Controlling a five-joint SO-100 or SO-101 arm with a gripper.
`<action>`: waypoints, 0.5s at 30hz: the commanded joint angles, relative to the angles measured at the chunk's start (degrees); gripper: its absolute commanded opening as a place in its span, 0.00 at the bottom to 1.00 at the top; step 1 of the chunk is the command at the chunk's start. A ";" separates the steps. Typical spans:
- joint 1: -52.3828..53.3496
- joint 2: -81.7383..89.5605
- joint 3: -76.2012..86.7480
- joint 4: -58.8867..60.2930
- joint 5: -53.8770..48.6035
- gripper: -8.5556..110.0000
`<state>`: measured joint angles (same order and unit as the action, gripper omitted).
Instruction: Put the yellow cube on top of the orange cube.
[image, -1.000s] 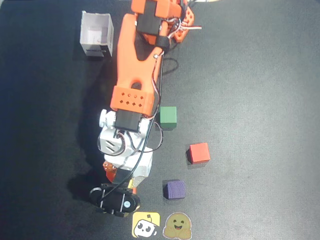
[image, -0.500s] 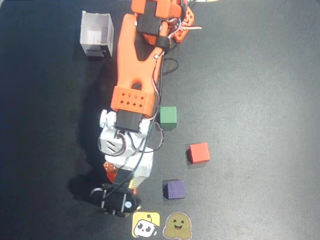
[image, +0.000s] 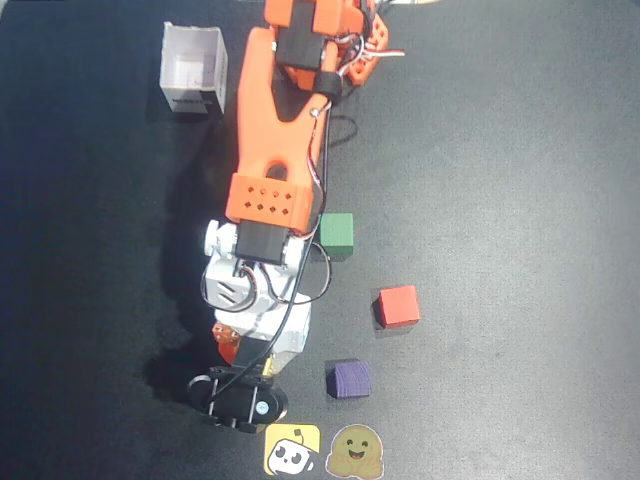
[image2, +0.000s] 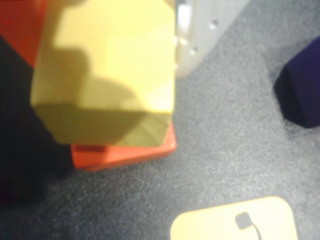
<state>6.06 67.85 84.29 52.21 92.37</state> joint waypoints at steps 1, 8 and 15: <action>-0.53 1.67 0.26 -0.79 -0.18 0.11; -0.09 1.23 0.53 -0.79 -0.09 0.11; -0.09 1.49 0.35 -1.05 0.18 0.17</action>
<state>6.06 67.94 84.90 51.59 92.37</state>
